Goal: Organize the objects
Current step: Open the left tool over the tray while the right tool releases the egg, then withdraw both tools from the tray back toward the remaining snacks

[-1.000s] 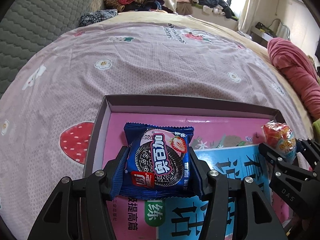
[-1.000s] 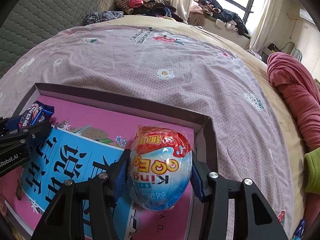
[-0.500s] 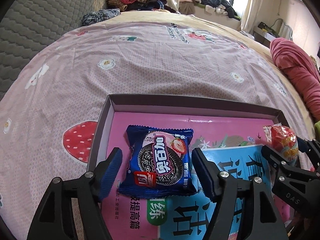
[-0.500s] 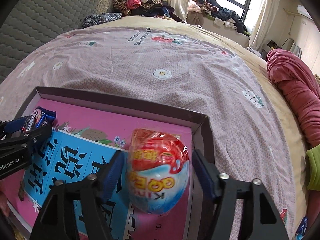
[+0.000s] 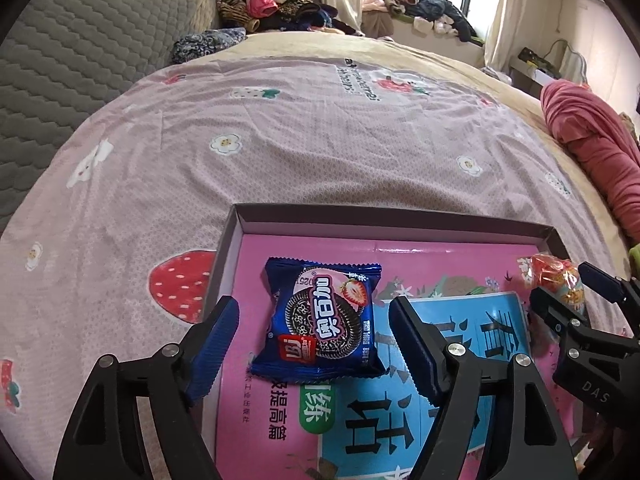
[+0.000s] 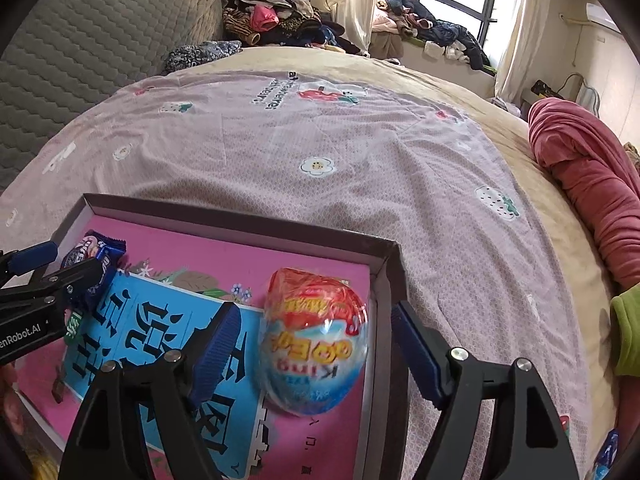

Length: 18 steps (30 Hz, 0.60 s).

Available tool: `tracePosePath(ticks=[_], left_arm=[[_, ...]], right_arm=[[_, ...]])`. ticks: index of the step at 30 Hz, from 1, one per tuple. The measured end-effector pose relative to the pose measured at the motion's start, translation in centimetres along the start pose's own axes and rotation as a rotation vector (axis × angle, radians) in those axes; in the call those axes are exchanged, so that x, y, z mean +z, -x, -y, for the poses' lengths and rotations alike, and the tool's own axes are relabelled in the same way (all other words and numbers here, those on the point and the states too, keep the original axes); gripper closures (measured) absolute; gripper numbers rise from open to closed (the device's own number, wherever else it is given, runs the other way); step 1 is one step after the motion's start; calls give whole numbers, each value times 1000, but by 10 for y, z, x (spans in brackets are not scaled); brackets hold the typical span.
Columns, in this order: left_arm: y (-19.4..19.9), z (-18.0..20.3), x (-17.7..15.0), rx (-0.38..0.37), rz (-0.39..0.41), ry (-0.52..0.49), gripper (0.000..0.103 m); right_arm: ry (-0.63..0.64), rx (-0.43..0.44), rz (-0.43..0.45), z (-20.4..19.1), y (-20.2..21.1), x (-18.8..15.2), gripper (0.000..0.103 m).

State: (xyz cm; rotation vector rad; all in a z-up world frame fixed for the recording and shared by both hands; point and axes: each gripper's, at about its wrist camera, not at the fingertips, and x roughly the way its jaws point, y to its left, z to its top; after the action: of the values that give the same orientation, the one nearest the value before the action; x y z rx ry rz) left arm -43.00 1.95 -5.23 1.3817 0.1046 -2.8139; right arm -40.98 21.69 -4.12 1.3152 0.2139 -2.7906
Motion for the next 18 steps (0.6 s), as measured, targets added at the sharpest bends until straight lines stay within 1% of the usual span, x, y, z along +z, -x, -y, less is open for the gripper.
tracePosePath(ticks=[3, 5, 7, 11, 12, 13, 15, 17, 18], left_arm=[[4, 1, 0, 16, 7, -13, 22], [6, 2, 0, 48, 16, -27, 22], [8, 2, 0, 56, 24, -28, 22], [18, 1, 1, 27, 40, -22, 22], [21, 0, 1, 22, 46, -19, 21], [25, 1, 2, 17, 55, -19, 19], [35, 0, 3, 8, 87, -17, 18], [46, -3, 5, -3, 117, -6, 17], [52, -4, 6, -20, 127, 0, 17]], right_arm=[[0, 3, 8, 0, 3, 1, 23], [1, 6, 15, -1, 7, 2, 21], [3, 7, 22, -1, 10, 1, 20], [11, 15, 45, -2, 22, 3, 19], [10, 15, 49, -2, 25, 4, 18], [9, 18, 58, -1, 30, 5, 15], [7, 32, 74, 1, 40, 5, 11], [3, 41, 100, 3, 52, 6, 10], [1, 42, 111, 5, 57, 6, 10]])
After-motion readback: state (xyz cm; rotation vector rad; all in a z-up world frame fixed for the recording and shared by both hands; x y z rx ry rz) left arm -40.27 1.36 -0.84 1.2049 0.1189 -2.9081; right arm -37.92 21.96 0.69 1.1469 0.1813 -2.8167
